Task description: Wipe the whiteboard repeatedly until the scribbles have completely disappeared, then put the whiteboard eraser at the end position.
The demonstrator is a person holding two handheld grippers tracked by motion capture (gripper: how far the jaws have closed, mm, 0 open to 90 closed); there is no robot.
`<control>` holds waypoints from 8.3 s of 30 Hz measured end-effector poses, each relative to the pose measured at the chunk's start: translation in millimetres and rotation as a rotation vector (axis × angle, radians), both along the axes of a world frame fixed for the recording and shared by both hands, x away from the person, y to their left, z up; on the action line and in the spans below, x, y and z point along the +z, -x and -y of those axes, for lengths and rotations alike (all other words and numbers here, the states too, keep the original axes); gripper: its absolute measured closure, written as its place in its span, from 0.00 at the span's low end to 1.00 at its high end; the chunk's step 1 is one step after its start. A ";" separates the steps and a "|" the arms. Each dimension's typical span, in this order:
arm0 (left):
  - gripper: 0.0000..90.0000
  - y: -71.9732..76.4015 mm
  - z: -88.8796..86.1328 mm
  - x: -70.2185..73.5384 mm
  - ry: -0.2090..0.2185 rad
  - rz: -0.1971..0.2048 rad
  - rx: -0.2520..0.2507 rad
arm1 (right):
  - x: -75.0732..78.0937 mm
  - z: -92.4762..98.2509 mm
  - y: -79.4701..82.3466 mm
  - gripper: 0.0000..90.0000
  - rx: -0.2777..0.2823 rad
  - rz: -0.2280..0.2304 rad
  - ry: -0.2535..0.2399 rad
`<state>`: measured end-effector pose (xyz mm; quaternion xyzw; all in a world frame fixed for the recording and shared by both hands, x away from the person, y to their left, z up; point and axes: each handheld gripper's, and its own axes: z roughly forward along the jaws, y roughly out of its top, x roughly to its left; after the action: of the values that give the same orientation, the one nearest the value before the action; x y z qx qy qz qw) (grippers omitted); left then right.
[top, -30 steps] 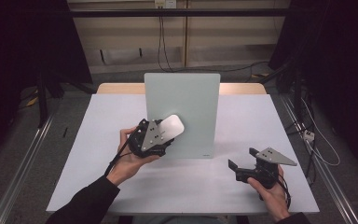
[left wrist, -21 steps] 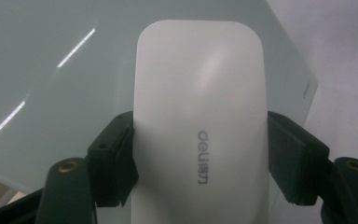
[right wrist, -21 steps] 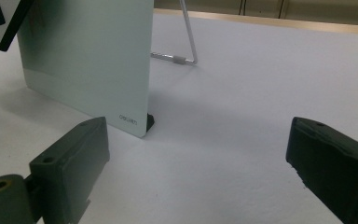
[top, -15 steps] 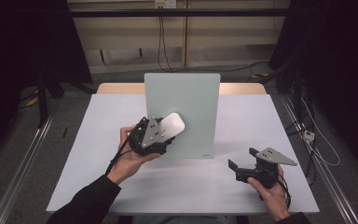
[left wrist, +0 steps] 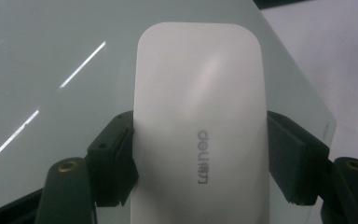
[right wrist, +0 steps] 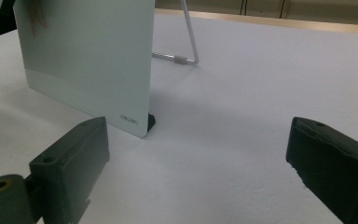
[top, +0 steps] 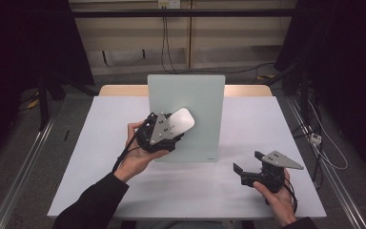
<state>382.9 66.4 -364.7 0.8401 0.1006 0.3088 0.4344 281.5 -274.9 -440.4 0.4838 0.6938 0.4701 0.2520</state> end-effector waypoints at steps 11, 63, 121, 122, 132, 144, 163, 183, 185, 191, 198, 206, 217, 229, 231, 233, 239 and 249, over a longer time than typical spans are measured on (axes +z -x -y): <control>0.35 12.5 4.8 -27.7 -0.073 -0.020 -0.039 | -0.2 -0.6 -0.2 0.06 0.003 -0.001 0.003; 0.35 6.7 -19.4 -26.3 -0.003 0.005 -0.049 | -0.6 -0.7 -1.3 0.06 0.005 -0.003 -0.003; 0.35 3.1 11.7 -22.9 -0.021 -0.048 -0.112 | -0.5 -0.7 -0.8 0.06 0.004 -0.006 -0.004; 0.35 4.7 13.6 -25.9 -0.034 -0.048 -0.115 | -0.5 -0.6 -0.6 0.06 0.005 -0.005 -0.005; 0.35 16.3 26.0 -45.4 -0.095 -0.067 -0.122 | -0.5 -1.0 -1.0 0.06 0.006 -0.003 -0.002; 0.35 18.0 16.1 -41.1 -0.051 -0.147 -0.127 | -1.9 -1.4 -3.5 0.06 0.006 -0.016 -0.005; 0.35 16.9 -12.7 -31.7 0.038 -0.330 -0.114 | -1.4 -1.7 -2.6 0.07 0.013 -0.010 -0.002; 0.35 22.0 -13.5 -33.8 -0.036 -0.462 -0.201 | -1.9 -2.6 -3.5 0.06 0.023 -0.013 -0.002; 0.35 23.0 -10.8 -34.5 -0.053 -0.481 -0.225 | -1.8 -2.7 -2.8 0.06 0.025 -0.014 -0.002; 0.35 28.0 0.3 -37.9 -0.134 -0.518 -0.268 | -1.5 -2.5 -2.2 0.06 0.024 -0.010 -0.003; 0.35 32.5 13.0 -48.9 -0.197 -0.551 -0.281 | -1.4 -2.8 -2.0 0.06 0.025 -0.010 -0.002; 0.35 34.0 25.3 -61.1 -0.255 -0.568 -0.282 | -1.3 -2.7 -1.2 0.06 0.022 -0.011 0.000; 0.34 33.3 31.1 -70.1 -0.261 -0.580 -0.269 | -1.1 -2.8 -0.7 0.06 0.023 -0.008 0.000; 0.34 33.4 30.2 -75.8 -0.231 -0.587 -0.252 | -1.3 -2.9 -1.0 0.06 0.025 -0.009 0.000; 0.34 33.8 29.7 -76.8 -0.226 -0.582 -0.244 | -1.3 -2.6 -0.7 0.06 0.024 -0.010 0.000; 0.34 34.8 29.7 -77.7 -0.214 -0.576 -0.243 | -1.5 -2.3 -0.8 0.06 0.023 -0.011 0.001; 0.32 36.4 28.3 -76.0 -0.200 -0.557 -0.242 | -1.9 -2.1 -1.6 0.06 0.027 -0.011 -0.001; 0.17 35.5 21.4 -68.3 -0.100 -0.511 -0.210 | -2.4 -2.4 -3.0 0.06 0.025 -0.013 -0.002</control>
<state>347.4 45.0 -433.0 0.9170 0.1037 0.0450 0.3825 284.5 -272.5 -442.8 0.4784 0.7010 0.4708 0.2411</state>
